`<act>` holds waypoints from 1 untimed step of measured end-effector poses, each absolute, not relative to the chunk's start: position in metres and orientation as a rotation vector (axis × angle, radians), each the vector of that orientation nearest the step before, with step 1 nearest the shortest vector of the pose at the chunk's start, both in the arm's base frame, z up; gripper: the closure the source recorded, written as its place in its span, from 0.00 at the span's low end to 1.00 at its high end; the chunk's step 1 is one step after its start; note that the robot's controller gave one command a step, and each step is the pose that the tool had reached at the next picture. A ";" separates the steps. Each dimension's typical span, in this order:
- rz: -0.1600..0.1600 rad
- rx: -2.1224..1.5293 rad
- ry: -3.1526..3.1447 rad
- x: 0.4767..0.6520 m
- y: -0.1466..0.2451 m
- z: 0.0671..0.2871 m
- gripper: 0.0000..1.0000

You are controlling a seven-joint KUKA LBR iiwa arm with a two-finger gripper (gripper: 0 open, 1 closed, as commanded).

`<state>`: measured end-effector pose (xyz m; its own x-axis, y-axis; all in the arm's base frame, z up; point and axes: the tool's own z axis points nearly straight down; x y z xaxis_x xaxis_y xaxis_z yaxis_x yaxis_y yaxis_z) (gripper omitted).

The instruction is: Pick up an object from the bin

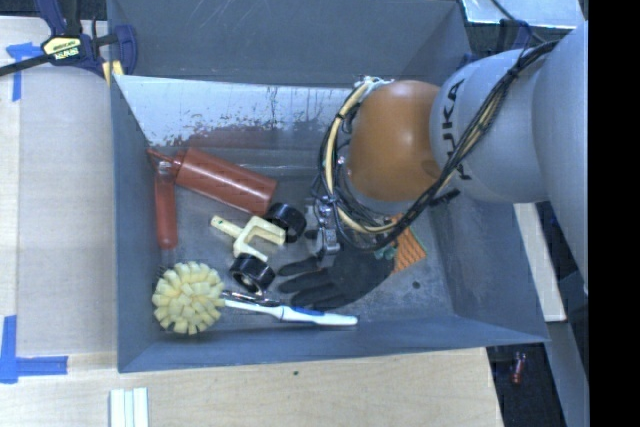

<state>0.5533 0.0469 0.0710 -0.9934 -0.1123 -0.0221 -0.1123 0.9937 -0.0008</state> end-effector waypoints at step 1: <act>0.001 -0.175 3.115 0.553 0.047 0.071 1.00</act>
Offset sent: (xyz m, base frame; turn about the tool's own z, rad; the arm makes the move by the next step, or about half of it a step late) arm 0.0000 0.0000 0.0000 0.0000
